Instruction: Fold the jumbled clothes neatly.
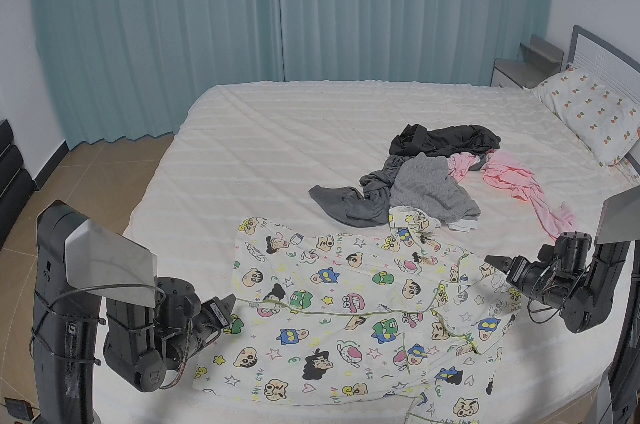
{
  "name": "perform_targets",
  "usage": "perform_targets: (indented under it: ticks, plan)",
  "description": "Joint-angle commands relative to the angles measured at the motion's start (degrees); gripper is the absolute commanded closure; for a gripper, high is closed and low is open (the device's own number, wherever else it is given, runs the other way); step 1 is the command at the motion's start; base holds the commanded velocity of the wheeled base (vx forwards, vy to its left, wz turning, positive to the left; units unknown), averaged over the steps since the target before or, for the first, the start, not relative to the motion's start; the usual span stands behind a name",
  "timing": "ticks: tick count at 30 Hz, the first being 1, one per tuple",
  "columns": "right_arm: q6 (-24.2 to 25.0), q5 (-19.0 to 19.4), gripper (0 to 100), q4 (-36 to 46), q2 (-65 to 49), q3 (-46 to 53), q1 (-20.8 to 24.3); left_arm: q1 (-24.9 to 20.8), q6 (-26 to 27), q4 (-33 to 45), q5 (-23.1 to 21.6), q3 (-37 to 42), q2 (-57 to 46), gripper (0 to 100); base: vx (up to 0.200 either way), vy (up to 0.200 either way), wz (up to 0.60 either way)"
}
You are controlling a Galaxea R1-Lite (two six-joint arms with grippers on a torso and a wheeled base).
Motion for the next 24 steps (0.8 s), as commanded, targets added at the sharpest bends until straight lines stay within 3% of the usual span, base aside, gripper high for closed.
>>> perform_targets:
  ticks: [1, 5, 8, 9, 10, 12, 21, 24]
  plan:
    - [0.0, 0.0, 0, 0.0, -0.7, 0.7, 0.4, 1.0, -0.1, -1.0, 0.0, 0.1, 0.1, 0, 0.0, 0.0, 0.0]
    - [-0.6, 0.0, 0, 0.0, -2.4, 3.2, 1.5, 3.4, -0.3, -1.0, -1.6, 2.3, -2.9, 0, 0.0, 0.0, 0.0]
    - [-0.6, 0.0, 0, 0.6, -5.0, 3.8, 4.1, 4.1, -1.0, -1.0, -7.0, 7.5, -7.5, 0, 0.0, 0.0, 0.0]
    - [-0.6, -0.2, 0, 0.8, -5.6, 3.8, 6.5, 4.1, -1.1, -1.0, -11.8, 10.9, -10.3, 0, 0.0, 0.0, 0.0]
    - [-0.6, -0.2, 0, 0.8, -5.7, 3.8, 6.7, 4.1, -1.1, -1.0, -12.1, 11.2, -10.5, 0, 0.0, 0.0, 0.0]
    - [-0.6, -0.5, 0, 0.6, -5.6, 3.3, 8.5, 4.1, -1.3, -1.0, -17.0, 15.1, -12.5, 0, 0.0, 0.0, 0.0]
    - [0.0, -1.5, 0, 1.6, -1.5, -6.4, 9.9, 3.5, -6.1, -1.0, -18.9, 15.3, -13.2, 0, 0.0, 0.0, 0.0]
    - [0.0, -4.4, 0, 3.6, -0.3, -5.9, 11.2, 3.4, -6.3, -1.0, -19.4, 15.8, -12.8, 0, 0.0, 0.0, 0.0]
